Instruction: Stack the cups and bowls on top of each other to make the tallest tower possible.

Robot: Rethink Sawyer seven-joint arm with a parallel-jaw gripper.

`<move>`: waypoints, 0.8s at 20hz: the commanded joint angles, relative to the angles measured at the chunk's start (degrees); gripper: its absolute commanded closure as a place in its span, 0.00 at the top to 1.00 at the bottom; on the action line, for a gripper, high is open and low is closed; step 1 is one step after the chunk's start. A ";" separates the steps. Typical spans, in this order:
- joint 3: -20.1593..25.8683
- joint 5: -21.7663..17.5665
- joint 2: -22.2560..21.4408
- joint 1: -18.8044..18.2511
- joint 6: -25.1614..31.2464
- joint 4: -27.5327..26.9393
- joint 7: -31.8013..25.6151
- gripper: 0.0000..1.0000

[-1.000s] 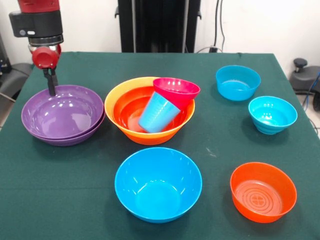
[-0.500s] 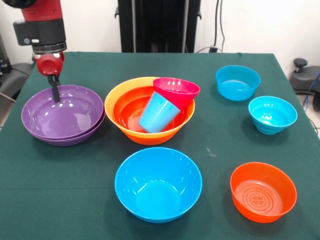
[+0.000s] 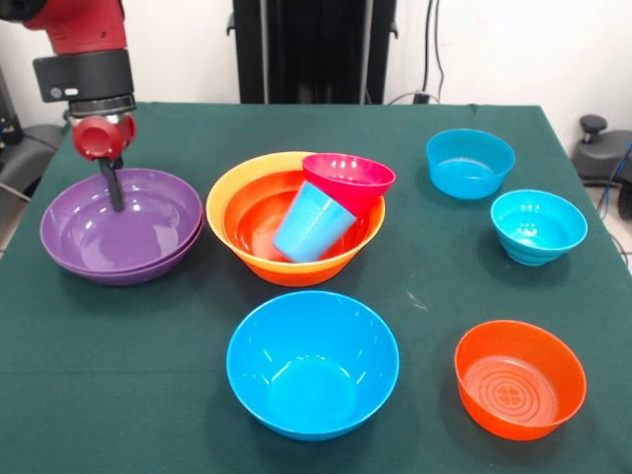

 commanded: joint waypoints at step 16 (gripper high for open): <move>1.79 9.84 -11.15 3.42 -3.36 9.91 5.39 0.00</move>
